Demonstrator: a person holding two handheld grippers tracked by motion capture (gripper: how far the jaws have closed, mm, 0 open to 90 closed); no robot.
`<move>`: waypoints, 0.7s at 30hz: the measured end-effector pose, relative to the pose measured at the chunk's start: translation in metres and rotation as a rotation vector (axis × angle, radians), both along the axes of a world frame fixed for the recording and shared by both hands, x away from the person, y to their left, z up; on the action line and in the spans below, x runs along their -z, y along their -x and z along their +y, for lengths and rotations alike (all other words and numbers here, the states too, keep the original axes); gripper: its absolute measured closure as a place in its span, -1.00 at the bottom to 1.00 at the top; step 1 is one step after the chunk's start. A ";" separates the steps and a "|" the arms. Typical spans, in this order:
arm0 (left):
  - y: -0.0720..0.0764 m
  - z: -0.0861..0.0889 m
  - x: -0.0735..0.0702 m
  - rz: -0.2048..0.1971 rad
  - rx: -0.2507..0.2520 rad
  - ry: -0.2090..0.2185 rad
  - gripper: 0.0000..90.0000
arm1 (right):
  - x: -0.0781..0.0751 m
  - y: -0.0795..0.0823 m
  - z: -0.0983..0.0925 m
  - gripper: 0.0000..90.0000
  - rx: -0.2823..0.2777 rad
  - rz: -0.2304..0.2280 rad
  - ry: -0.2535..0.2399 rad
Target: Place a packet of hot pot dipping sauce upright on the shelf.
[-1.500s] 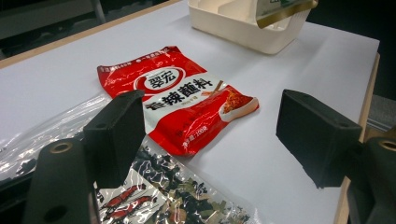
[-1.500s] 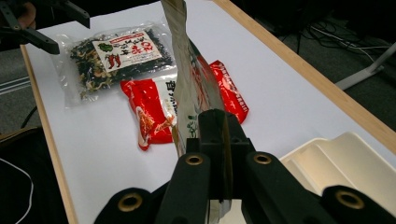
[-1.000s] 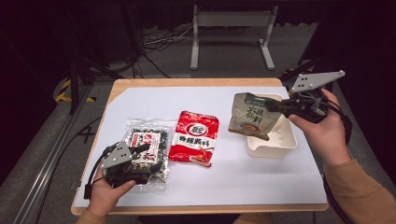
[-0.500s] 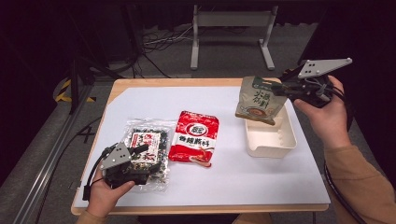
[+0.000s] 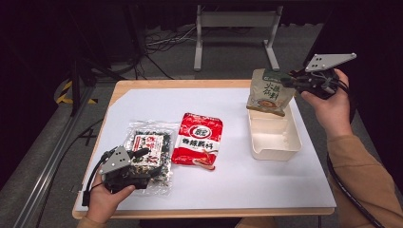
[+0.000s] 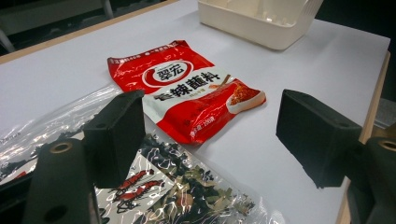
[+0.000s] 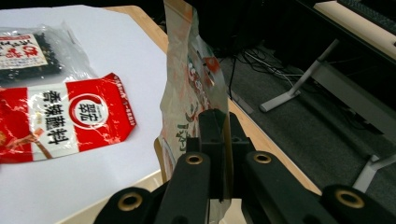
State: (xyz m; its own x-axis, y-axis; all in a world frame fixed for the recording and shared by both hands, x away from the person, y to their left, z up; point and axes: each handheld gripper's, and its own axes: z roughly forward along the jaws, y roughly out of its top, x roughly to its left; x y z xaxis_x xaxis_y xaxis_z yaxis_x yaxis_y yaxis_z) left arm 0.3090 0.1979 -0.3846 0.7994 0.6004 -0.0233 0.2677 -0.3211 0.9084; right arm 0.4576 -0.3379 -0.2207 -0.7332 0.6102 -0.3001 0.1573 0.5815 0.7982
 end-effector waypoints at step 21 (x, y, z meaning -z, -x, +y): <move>-0.001 0.001 0.001 -0.001 -0.003 0.003 -0.45 | 0.023 -0.040 -0.020 0.99 0.009 -0.084 0.043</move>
State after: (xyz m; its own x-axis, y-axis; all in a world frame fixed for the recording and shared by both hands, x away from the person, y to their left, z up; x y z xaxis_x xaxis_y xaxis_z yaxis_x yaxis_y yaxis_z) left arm 0.3098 0.1991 -0.3855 0.7974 0.6030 -0.0245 0.2680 -0.3175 0.9096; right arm 0.4971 -0.3583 -0.2433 -0.6992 0.6017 -0.3861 0.0963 0.6143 0.7832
